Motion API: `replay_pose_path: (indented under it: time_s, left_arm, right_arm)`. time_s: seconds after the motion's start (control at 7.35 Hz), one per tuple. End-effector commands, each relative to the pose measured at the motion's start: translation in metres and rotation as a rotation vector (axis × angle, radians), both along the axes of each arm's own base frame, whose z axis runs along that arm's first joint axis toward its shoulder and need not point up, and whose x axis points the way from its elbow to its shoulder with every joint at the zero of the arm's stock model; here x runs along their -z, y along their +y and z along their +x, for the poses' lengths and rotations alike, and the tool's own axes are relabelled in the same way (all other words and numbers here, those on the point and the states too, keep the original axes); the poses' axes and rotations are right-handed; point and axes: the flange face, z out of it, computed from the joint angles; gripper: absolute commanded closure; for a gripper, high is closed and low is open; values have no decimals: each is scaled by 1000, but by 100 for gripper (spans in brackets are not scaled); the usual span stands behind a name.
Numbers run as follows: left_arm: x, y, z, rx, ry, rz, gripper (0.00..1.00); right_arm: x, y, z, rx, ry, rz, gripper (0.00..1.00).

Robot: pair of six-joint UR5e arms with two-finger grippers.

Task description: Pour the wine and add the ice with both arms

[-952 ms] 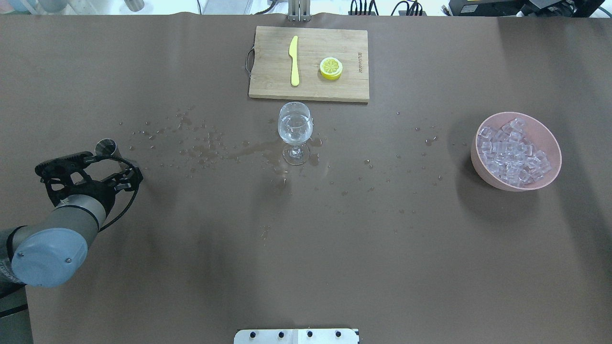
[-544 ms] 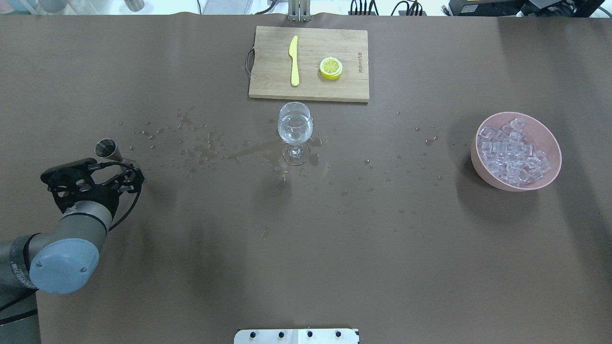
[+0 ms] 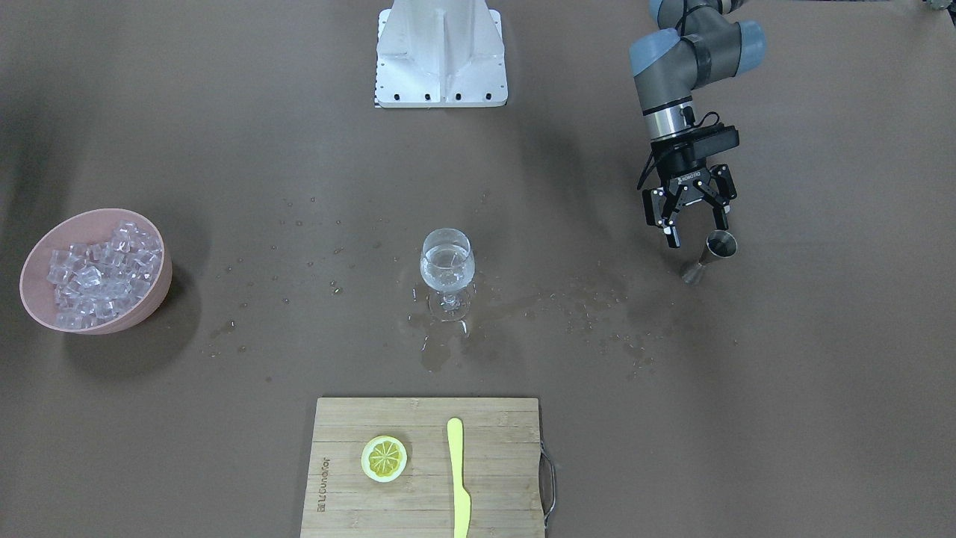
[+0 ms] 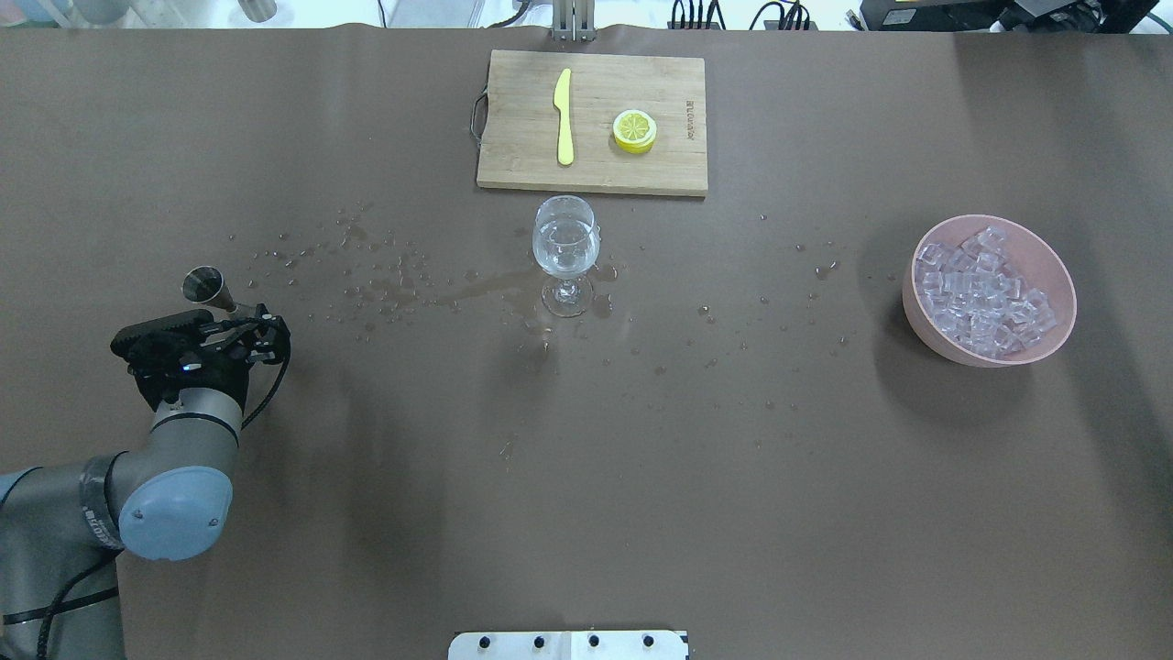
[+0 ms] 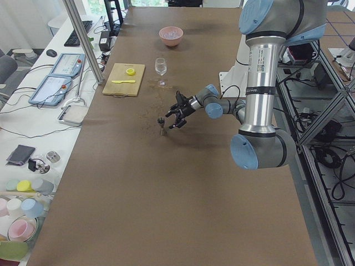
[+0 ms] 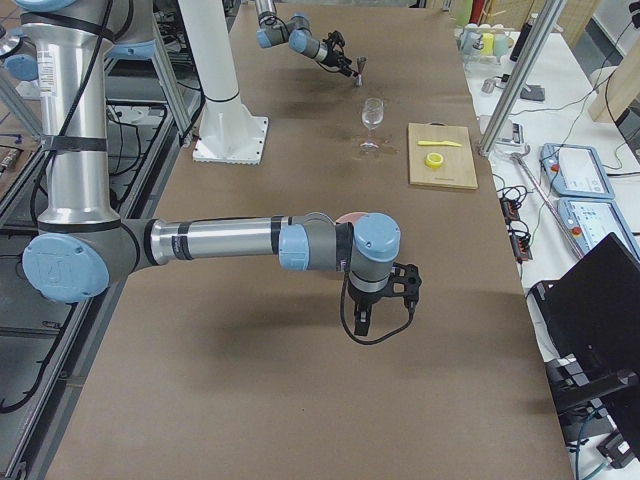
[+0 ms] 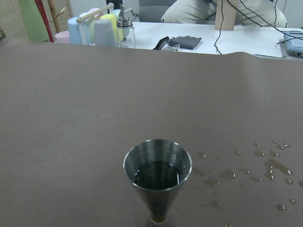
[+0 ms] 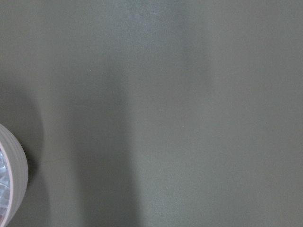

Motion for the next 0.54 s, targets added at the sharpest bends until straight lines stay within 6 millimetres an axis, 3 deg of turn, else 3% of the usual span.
replay_pose_path:
  time_s: [0.0,0.41]
  left_arm:
    - [-14,-8,15,33,-40,29,3]
    - [-22,-10,19,46,-43,27,3]
  right_arm:
    - [2,-2,0,1,0,5,0]
    - [3,-3,-1,2,0,6,0]
